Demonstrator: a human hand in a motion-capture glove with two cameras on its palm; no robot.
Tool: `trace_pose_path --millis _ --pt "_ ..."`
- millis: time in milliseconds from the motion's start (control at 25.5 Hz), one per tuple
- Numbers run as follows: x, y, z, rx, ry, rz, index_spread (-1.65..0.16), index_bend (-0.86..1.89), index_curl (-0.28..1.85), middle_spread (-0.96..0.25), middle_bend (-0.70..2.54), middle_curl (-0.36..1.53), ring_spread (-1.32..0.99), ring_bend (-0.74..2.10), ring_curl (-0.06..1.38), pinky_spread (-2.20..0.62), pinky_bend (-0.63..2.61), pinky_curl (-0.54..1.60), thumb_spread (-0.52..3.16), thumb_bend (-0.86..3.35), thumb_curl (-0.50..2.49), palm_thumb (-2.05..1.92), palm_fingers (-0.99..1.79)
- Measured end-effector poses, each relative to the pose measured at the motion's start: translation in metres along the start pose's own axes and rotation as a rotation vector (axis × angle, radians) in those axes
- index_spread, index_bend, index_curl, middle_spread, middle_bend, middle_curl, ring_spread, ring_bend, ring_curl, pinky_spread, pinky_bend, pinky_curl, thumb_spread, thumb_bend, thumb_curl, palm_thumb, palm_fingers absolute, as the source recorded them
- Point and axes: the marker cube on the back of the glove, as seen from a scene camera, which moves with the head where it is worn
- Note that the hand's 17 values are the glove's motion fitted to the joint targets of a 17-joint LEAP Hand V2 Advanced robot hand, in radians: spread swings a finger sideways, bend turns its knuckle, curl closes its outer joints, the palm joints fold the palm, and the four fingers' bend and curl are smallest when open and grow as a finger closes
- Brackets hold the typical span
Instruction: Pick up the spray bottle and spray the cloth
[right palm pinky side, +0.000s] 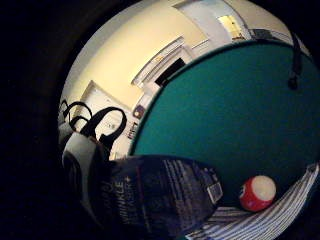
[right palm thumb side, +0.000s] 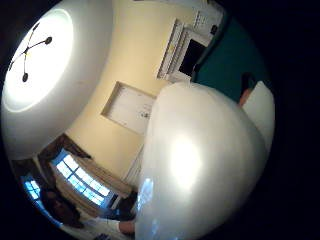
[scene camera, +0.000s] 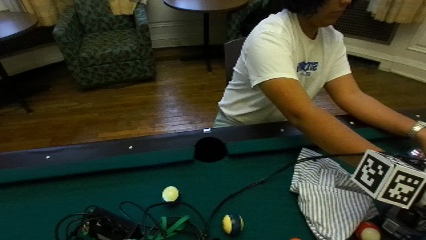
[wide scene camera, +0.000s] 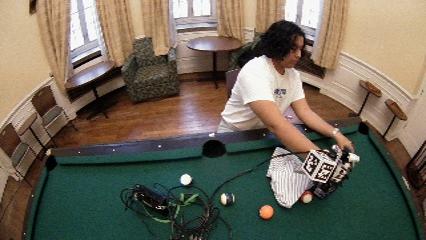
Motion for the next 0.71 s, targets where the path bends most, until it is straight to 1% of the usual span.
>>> trace_pose_path --millis 275,353,392,471,588,706 --pt "0.002 0.016 0.001 -0.152 -0.028 0.067 -0.28 0.36 0.59 -0.21 0.62 0.51 -0.22 0.63 0.45 -0.31 0.40 0.39 0.34 -0.03 0.86 0.86 1.35" --pt "0.002 0.018 -0.009 -0.186 0.001 0.062 -0.28 0.29 0.58 -0.20 0.61 0.51 -0.19 0.60 0.44 -0.26 0.41 0.39 0.41 -0.03 0.85 0.87 1.24" --pt "0.003 0.019 -0.016 -0.200 0.030 0.051 -0.28 0.22 0.55 -0.19 0.65 0.51 -0.19 0.59 0.43 -0.21 0.35 0.37 0.48 -0.04 0.84 0.85 1.12" --pt "0.005 0.021 -0.031 -0.222 0.097 0.022 -0.30 0.18 0.54 -0.20 0.58 0.49 -0.19 0.57 0.42 -0.15 0.29 0.36 0.58 -0.05 0.80 0.81 0.99" --pt "0.006 0.025 -0.051 -0.249 0.186 -0.023 -0.32 0.13 0.51 -0.19 0.50 0.46 -0.18 0.54 0.42 -0.08 0.27 0.37 0.72 -0.05 0.75 0.76 0.87" --pt "0.006 0.033 -0.071 -0.290 0.265 -0.070 -0.34 0.09 0.47 -0.19 0.40 0.43 -0.18 0.50 0.41 -0.04 0.32 0.38 0.79 -0.07 0.69 0.69 0.73"
